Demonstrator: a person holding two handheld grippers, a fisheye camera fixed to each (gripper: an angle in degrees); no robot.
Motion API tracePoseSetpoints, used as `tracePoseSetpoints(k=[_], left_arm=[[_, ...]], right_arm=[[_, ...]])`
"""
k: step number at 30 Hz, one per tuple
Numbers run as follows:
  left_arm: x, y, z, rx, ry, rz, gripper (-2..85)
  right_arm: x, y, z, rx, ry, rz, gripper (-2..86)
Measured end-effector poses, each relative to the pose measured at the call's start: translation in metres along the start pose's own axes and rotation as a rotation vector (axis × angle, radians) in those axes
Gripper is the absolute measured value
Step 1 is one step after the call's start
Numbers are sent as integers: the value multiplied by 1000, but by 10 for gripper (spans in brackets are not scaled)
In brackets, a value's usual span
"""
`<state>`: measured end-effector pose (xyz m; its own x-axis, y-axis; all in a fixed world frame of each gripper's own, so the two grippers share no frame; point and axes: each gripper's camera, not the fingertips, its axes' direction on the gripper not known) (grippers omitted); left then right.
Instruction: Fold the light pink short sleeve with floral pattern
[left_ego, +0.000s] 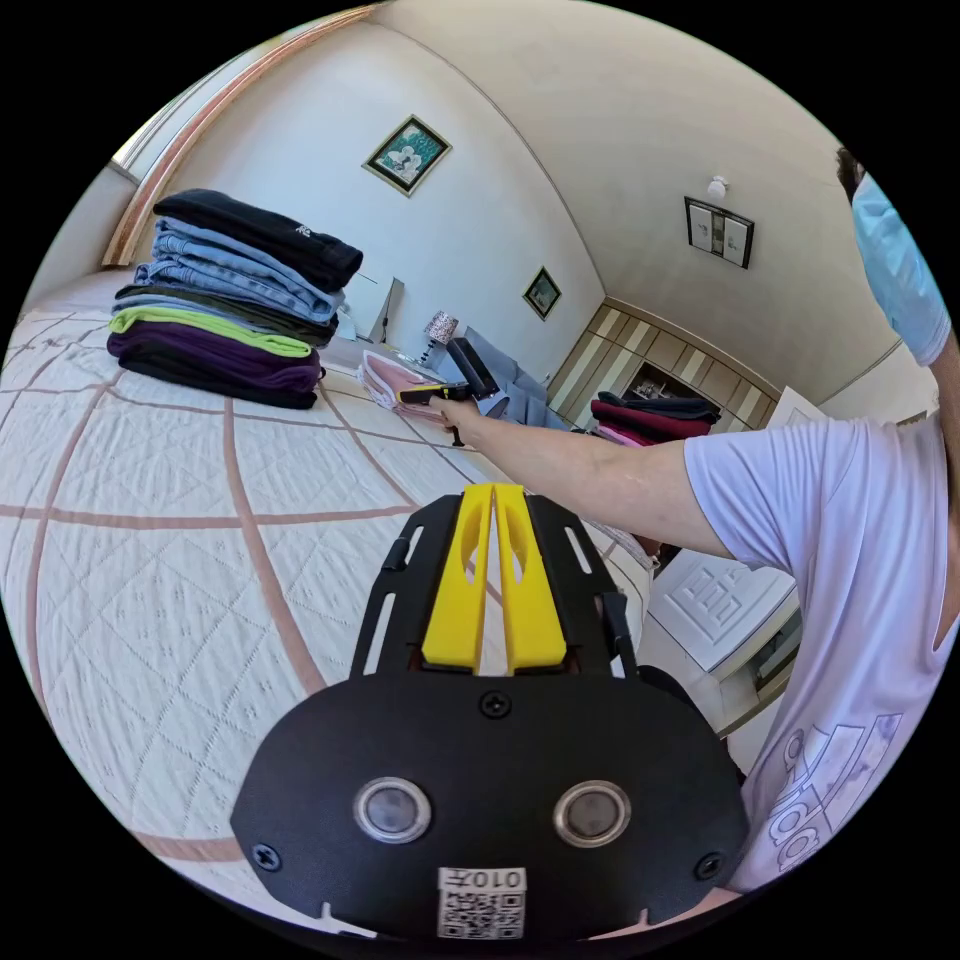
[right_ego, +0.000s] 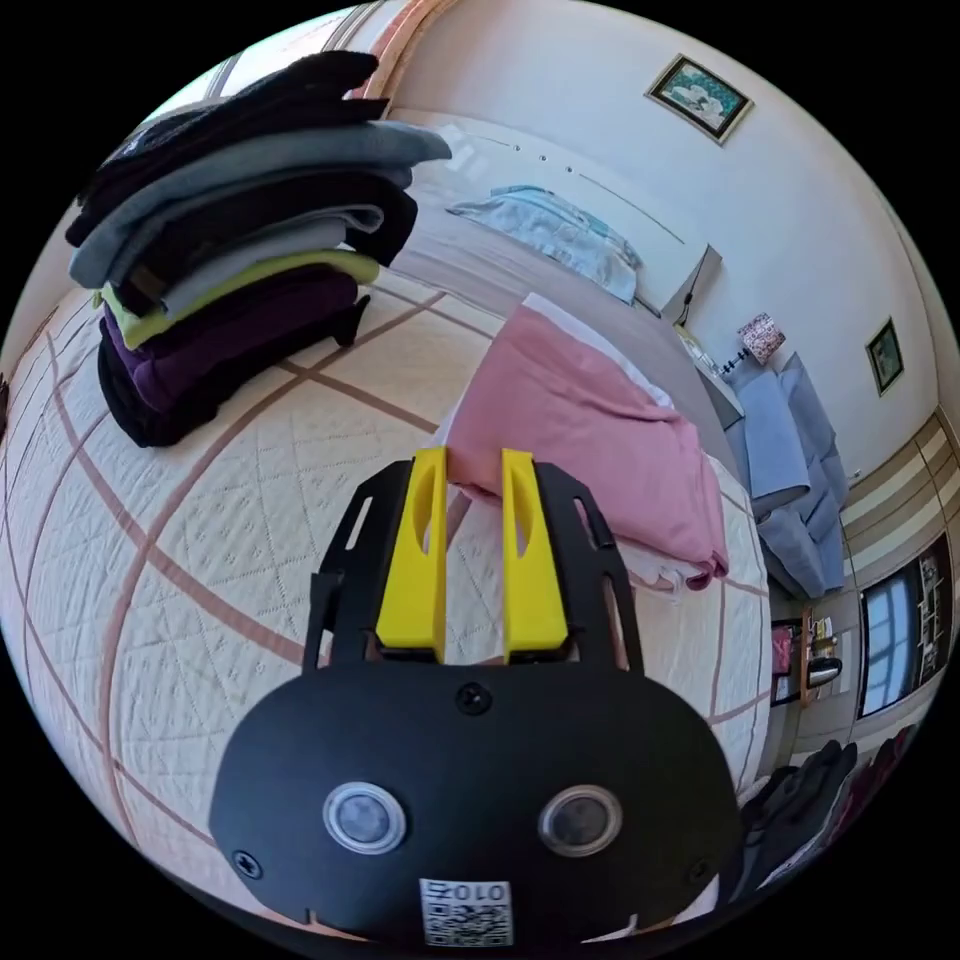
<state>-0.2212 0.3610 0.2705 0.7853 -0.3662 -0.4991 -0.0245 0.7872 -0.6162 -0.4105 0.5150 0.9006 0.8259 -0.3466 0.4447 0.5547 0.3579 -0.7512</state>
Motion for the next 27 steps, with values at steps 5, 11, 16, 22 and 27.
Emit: tracePoseSetpoints(k=[5, 11, 16, 22, 27], left_arm=[[-8, 13, 2, 17, 52, -18, -1], [4, 22, -3, 76, 99, 110, 2], [29, 7, -42, 134, 104, 92, 20], [38, 14, -86, -52, -214, -31, 87], [62, 38, -68, -290, -253, 8, 113]], right_arm=[[26, -5, -29, 20, -13, 153, 37], [73, 16, -170, 208, -109, 201, 36], [37, 99, -294, 216, -493, -30, 45], [-46, 256, -316, 117, -687, -183, 72], [-44, 296, -265, 149, -594, 73, 112]])
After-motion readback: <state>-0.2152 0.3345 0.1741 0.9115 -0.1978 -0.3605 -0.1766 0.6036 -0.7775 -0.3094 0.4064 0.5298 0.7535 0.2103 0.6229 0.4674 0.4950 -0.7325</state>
